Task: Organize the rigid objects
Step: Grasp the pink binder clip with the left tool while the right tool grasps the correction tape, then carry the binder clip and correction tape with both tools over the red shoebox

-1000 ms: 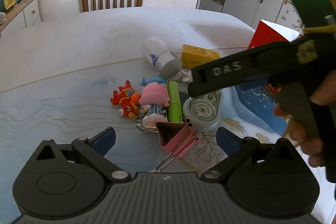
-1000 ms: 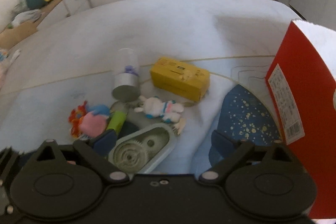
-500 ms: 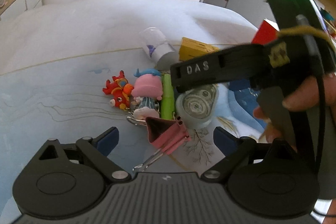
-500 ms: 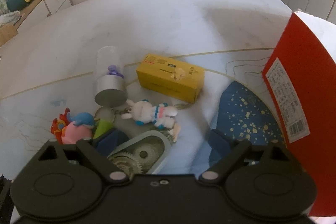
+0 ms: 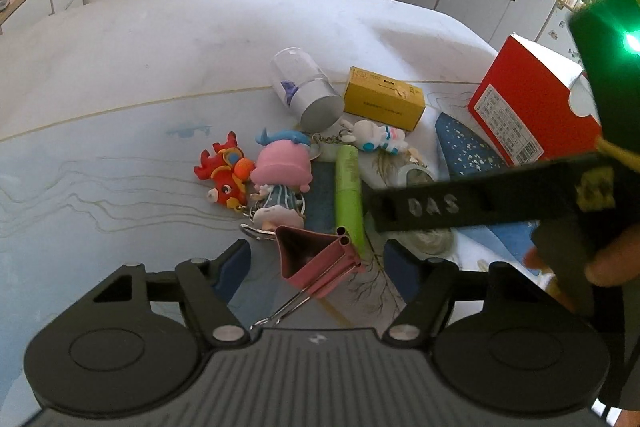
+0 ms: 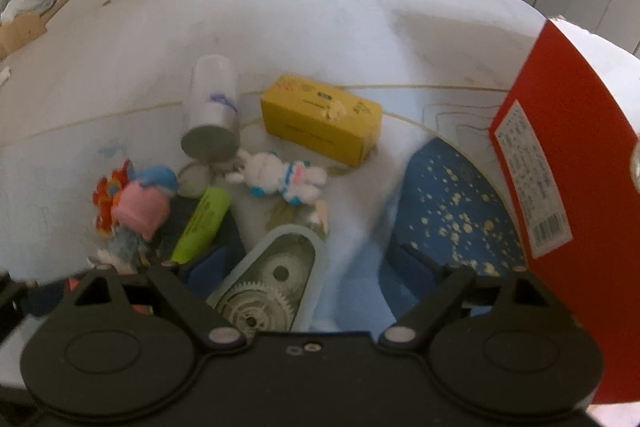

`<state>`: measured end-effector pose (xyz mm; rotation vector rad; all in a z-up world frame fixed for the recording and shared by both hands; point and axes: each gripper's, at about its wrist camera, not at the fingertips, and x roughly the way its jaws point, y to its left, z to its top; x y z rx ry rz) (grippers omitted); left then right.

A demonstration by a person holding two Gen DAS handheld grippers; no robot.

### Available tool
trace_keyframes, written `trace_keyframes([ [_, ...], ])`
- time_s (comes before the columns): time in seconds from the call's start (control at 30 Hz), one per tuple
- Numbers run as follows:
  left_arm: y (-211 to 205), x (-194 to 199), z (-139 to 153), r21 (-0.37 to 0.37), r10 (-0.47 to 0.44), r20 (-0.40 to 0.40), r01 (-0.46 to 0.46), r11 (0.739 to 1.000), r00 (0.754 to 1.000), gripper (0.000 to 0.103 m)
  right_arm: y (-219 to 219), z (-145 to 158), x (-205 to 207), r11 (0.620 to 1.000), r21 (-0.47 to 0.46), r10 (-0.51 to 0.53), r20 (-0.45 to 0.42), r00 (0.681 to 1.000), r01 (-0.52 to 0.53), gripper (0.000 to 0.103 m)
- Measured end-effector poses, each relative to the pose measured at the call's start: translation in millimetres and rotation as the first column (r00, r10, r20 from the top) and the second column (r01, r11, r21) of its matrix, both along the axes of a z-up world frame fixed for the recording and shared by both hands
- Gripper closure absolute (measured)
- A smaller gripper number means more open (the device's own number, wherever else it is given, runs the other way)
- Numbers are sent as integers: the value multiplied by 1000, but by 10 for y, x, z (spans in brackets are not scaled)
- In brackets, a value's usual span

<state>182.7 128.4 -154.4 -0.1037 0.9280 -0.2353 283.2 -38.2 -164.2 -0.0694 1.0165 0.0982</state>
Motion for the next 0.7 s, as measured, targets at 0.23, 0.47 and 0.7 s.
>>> trace_keyframes([
  [0.23, -58, -20, -10, 30, -16, 9, 16, 999, 1000, 44, -134, 19, -215, 1000, -14, 17, 10, 1000, -17, 28],
  [0.47, -51, -20, -2, 23, -23, 7, 22, 999, 1000, 59, -169, 50, -339, 998, -21, 65, 25, 998, -65, 51],
  [0.7, -29, -31, 8, 17, -15, 2, 15, 1000, 1000, 69, -228, 66, -460, 996, -20, 89, 36, 995, -88, 52],
])
